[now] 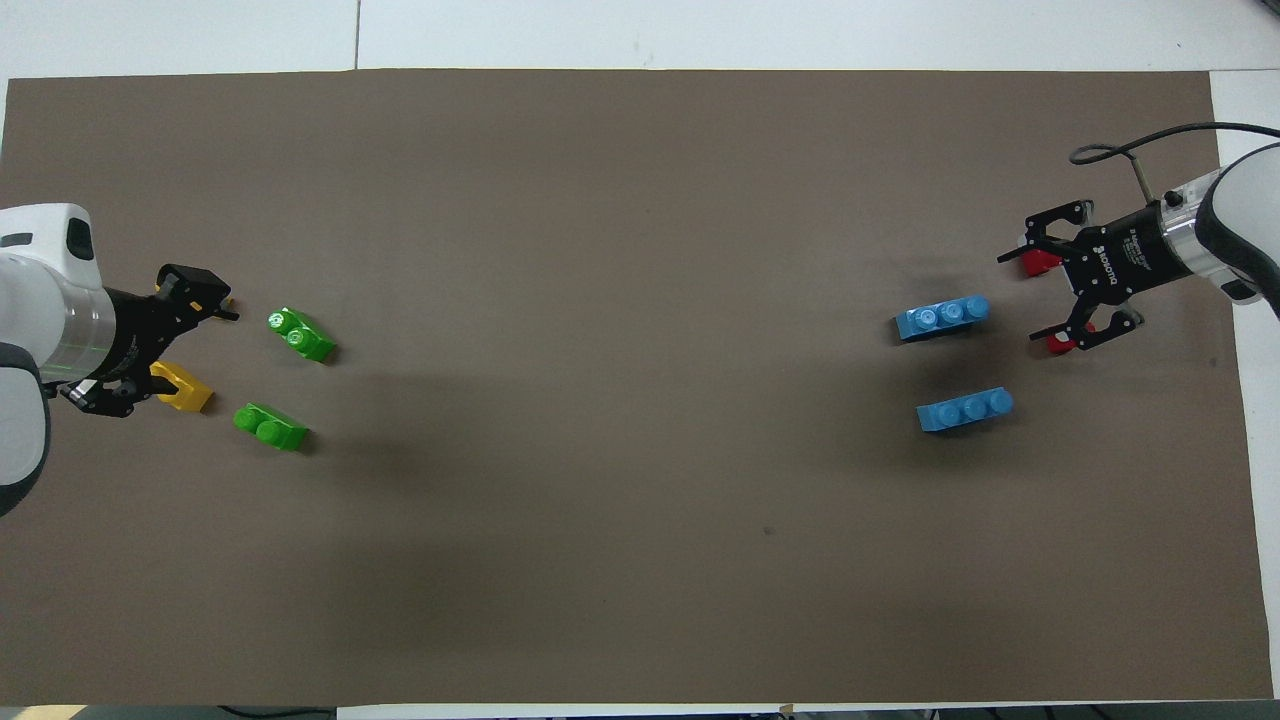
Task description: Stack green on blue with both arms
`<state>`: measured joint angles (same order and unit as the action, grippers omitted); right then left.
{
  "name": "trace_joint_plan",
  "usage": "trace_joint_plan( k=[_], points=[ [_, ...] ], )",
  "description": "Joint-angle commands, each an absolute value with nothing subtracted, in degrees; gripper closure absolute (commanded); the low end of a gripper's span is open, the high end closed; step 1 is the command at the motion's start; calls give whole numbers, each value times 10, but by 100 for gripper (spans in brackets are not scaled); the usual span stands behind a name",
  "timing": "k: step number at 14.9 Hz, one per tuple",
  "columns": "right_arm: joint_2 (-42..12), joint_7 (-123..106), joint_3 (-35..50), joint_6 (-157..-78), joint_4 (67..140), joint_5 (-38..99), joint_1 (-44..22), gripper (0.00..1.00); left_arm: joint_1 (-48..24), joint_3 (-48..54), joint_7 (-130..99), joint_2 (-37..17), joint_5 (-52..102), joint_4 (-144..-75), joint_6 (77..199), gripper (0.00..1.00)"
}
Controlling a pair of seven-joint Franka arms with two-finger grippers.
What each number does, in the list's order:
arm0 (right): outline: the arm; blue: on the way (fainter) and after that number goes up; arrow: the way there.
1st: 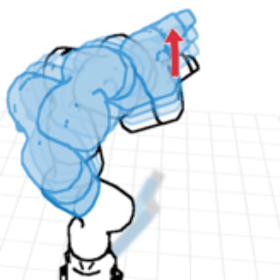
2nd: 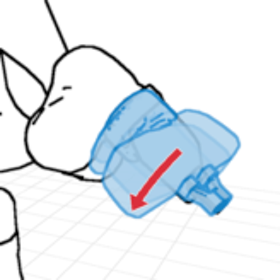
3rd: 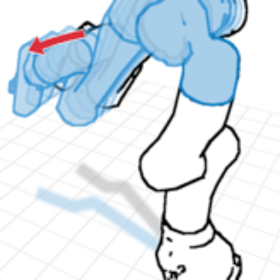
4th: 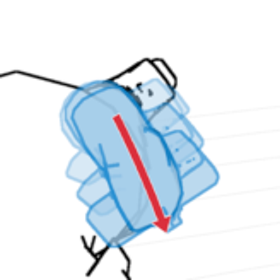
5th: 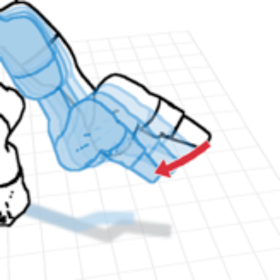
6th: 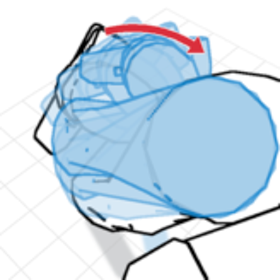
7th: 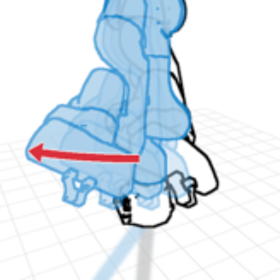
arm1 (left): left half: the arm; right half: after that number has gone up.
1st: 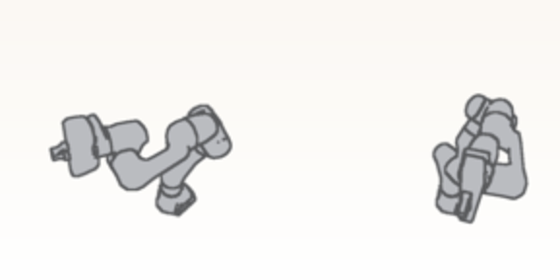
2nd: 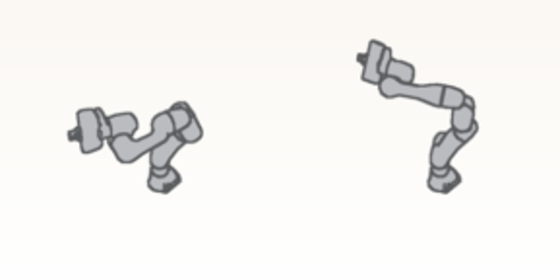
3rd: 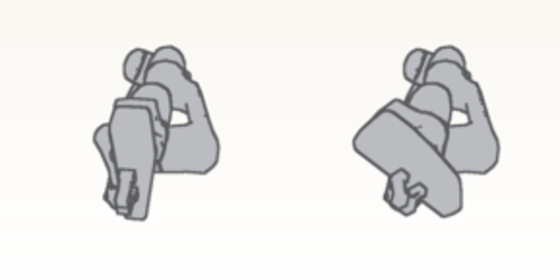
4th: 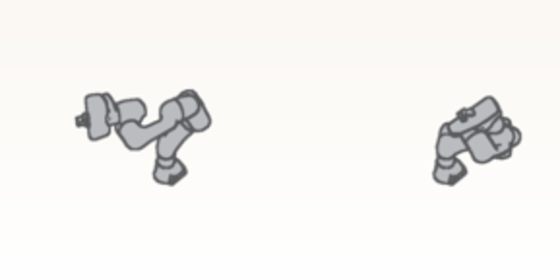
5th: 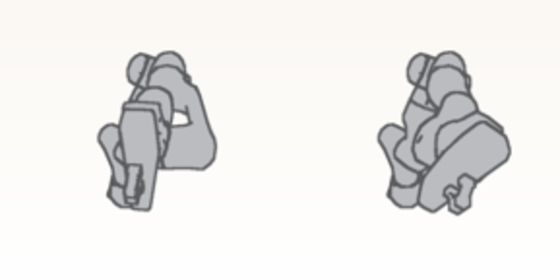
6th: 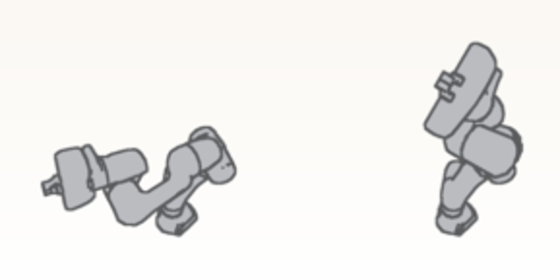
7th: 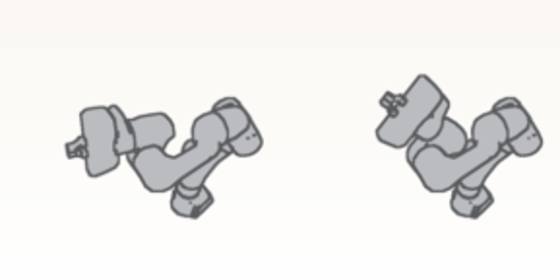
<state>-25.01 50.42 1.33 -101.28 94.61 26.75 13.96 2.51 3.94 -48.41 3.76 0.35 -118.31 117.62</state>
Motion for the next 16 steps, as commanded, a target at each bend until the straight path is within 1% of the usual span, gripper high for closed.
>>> trace_joint_plan(
  k=[1, 4, 8, 11, 13, 16],
  points=[
    [-260, 492, 18, -1041, 947, 279, 137, 0, 26, 38, -494, 10, 1, -1186, 1198, 0],
    [-266, 491, 19, -1067, 959, 281, 133, 0, 26, 38, -498, -22, 10, -1185, 1222, 0],
    [-276, 476, 23, -1108, 983, 282, 131, 0, 23, 38, -499, -59, 27, -1177, 1225, 0],
    [-277, 475, 24, -1117, 994, 283, 126, 0, 27, 38, -497, -84, 53, -1158, 1231, 0],
    [-274, 475, 24, -1133, 1013, 300, 125, 0, 25, 38, -497, -100, 54, -1158, 1247, 0],
    [-273, 474, 24, -1135, 1016, 302, 120, 0, 25, 38, -497, -113, 54, -1157, 1264, 0]
  ],
)
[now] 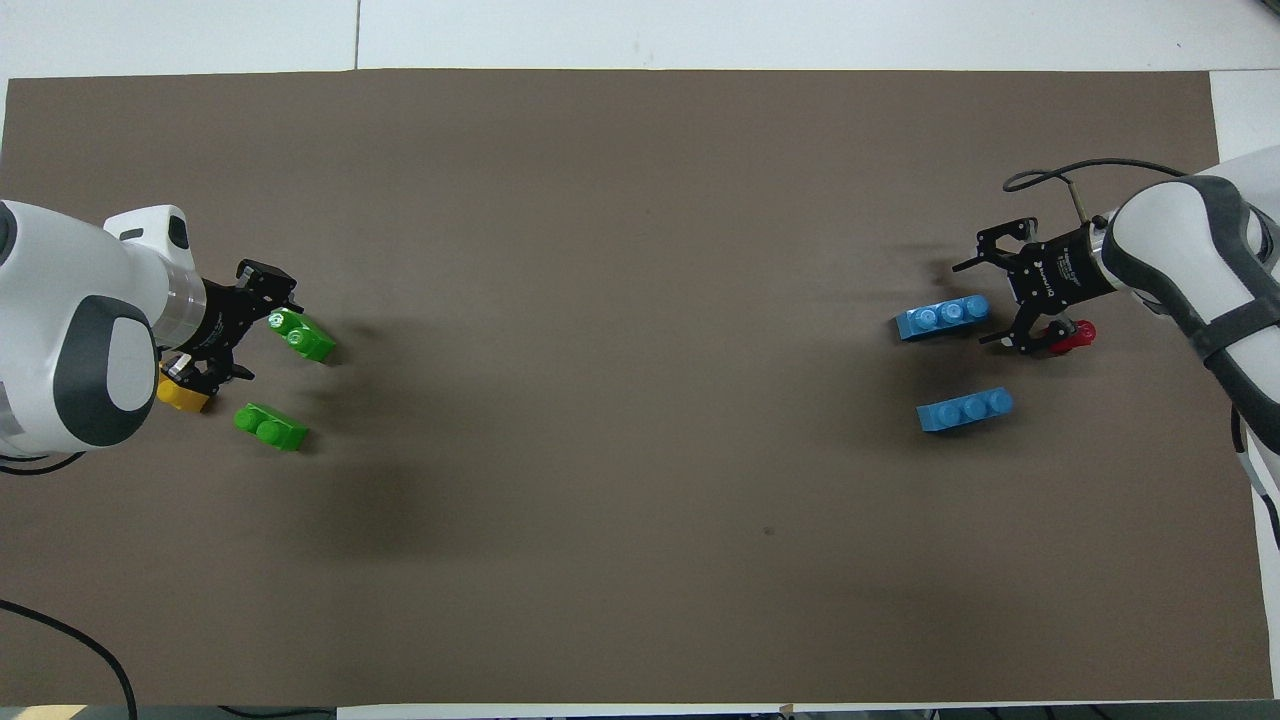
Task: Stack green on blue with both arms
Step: 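Grasp the green brick with the left gripper while the right gripper grasps the blue brick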
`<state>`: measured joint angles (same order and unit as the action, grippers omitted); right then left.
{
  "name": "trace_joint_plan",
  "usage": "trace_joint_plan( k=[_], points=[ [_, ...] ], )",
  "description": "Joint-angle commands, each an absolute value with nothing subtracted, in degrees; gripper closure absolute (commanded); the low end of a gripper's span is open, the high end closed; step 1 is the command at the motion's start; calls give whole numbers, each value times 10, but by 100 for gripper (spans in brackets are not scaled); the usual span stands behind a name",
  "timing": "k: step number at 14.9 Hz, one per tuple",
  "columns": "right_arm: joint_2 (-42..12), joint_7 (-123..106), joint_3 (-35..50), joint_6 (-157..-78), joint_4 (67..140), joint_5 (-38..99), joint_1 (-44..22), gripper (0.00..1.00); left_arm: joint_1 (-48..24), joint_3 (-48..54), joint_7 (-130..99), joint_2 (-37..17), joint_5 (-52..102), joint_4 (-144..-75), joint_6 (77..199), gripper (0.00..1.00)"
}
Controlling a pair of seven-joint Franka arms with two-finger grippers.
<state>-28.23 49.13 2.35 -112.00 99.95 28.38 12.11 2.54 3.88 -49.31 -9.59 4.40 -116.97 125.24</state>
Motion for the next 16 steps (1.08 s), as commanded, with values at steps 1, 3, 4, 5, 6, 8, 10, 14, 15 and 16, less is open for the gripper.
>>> trace_joint_plan(
  k=[1, 3, 4, 5, 6, 8, 10, 14, 15, 16],
  points=[
    [-273, 474, 24, -1136, 1018, 307, 120, 0, 26, 38, -497, -119, 54, -1156, 1268, 0],
    [-270, 474, 24, -1150, 1030, 319, 120, 0, 25, 37, -497, -136, 53, -1151, 1274, 0],
    [-270, 474, 24, -1156, 1034, 320, 120, 0, 24, 37, -497, -143, 53, -1151, 1280, 0],
    [-269, 471, 24, -1155, 1034, 320, 120, 7, 25, 37, -498, -146, 54, -1152, 1286, 0],
    [-269, 454, 24, -1149, 1034, 320, 126, 37, 25, 38, -498, -148, 54, -1153, 1286, 0],
    [-268, 424, 24, -1142, 1032, 321, 127, 100, 27, 37, -499, -154, 54, -1155, 1285, 0],
    [-269, 404, 24, -1148, 1027, 321, 120, 100, 27, 38, -502, -154, 55, -1159, 1285, 0],
    [-272, 510, 24, -1122, 984, 321, 110, 100, 24, 37, -519, -157, 57, -1163, 1293, 2],
    [-271, 526, 24, -1107, 967, 321, 109, 100, 26, 38, -519, -158, 56, -1162, 1298, 3],
    [-268, 540, 25, -1097, 955, 321, 102, 100, 28, 38, -519, -159, 57, -1161, 1302, 4]
  ],
)
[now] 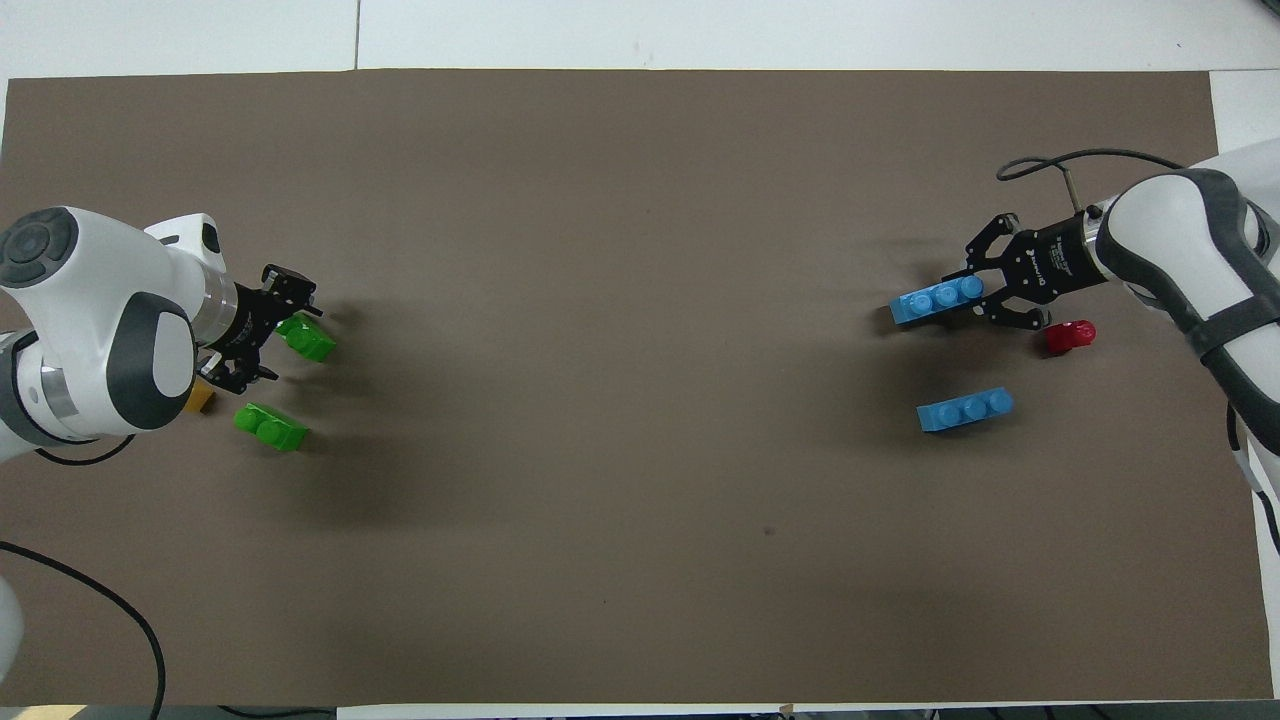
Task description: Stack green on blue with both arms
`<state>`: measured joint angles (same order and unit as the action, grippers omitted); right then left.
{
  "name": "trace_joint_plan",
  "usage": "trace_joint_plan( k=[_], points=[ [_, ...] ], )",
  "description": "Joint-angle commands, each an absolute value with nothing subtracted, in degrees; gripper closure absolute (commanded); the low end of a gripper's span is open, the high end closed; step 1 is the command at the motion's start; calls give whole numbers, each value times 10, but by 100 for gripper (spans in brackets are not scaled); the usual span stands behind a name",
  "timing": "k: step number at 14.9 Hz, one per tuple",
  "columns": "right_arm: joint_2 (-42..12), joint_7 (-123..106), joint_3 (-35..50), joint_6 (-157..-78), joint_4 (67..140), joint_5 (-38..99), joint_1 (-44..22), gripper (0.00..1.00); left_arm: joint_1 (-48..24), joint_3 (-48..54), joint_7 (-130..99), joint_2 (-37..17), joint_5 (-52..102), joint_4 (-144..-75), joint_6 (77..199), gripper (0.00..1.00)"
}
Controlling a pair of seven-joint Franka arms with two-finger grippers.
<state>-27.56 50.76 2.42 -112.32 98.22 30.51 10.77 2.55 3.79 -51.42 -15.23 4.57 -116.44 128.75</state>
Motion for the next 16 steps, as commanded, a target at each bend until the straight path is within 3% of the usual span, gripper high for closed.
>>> trace_joint_plan(
  k=[1, 7, 11, 13, 14, 16],
  points=[
    [-266, 567, 25, -1091, 944, 322, 88, 100, 29, 38, -518, -159, 57, -1161, 1308, 4],
    [-234, 778, 45, -1117, 908, 326, -20, 100, 29, 38, -519, -168, 57, -1162, 1317, 4],
    [-230, 836, 46, -1215, 936, 339, -95, 100, 29, 37, -512, -169, 57, -1161, 1328, 25],
    [-230, 839, 46, -1267, 961, 372, -118, 100, 29, 37, -512, -173, 57, -1161, 1337, 45],
    [-231, 841, 46, -1289, 971, 384, -132, 100, 29, 37, -512, -173, 57, -1161, 1338, 66],
    [-233, 842, 46, -1326, 995, 395, -154, 100, 26, 37, -512, -174, 57, -1161, 1349, 96]
  ],
)
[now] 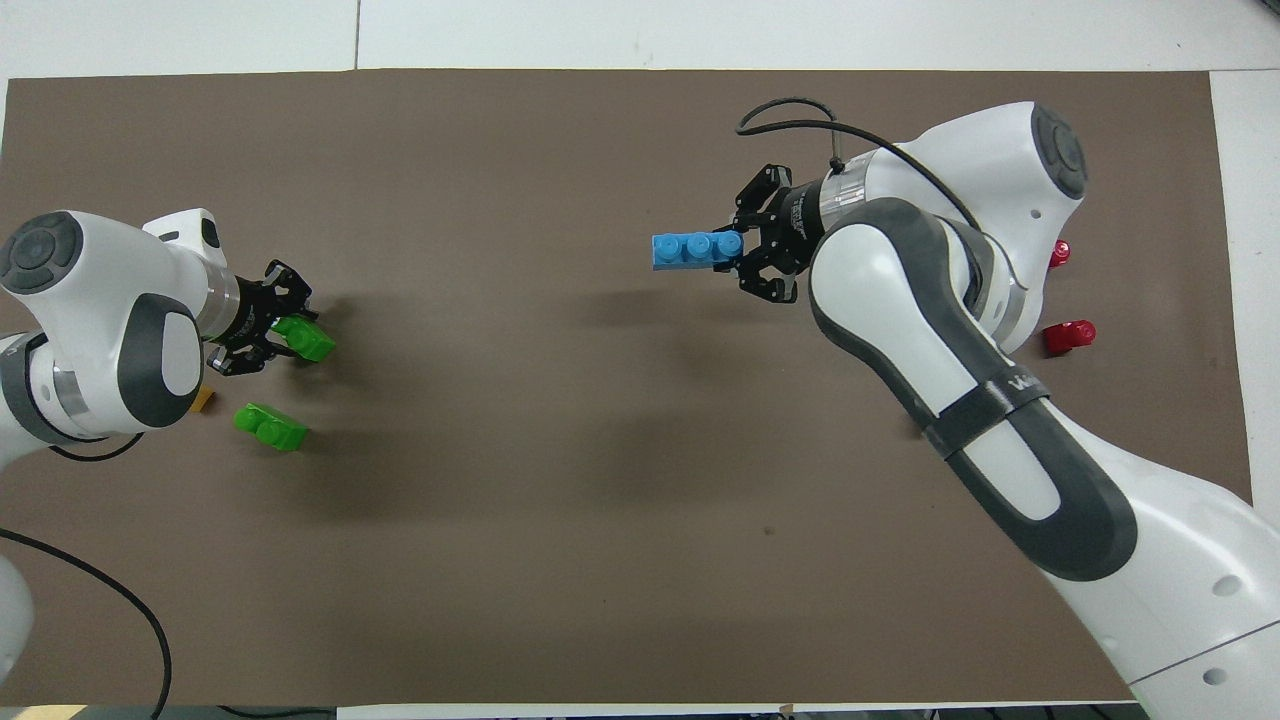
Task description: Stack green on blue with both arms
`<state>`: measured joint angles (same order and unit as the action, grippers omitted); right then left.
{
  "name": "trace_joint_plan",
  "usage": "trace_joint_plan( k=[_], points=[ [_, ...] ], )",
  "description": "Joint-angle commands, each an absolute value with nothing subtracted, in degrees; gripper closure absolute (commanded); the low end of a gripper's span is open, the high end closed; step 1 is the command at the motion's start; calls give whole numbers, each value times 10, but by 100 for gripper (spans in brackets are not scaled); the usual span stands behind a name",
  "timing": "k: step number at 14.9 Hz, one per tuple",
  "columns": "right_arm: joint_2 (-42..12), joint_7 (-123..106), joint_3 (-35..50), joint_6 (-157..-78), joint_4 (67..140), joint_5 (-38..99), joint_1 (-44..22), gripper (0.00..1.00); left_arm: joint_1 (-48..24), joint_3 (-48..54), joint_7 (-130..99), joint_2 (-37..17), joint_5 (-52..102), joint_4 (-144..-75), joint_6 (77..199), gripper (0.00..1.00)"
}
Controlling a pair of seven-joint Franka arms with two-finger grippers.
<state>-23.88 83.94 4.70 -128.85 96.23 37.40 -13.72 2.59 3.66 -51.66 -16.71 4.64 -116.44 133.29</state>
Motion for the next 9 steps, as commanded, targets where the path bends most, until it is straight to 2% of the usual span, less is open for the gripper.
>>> trace_joint_plan(
  k=[1, 6, 9],
  points=[
    [-232, 841, 46, -1338, 1007, 401, -162, 100, 26, 37, -511, -174, 56, -1161, 1353, 100],
    [-234, 837, 47, -1414, 1062, 406, -191, 100, 20, 38, -519, -173, 56, -1151, 1340, 100],
    [-238, 825, 48, -1440, 1078, 425, -205, 100, -3, 38, -560, -147, 56, -1136, 1302, 100]
  ],
)
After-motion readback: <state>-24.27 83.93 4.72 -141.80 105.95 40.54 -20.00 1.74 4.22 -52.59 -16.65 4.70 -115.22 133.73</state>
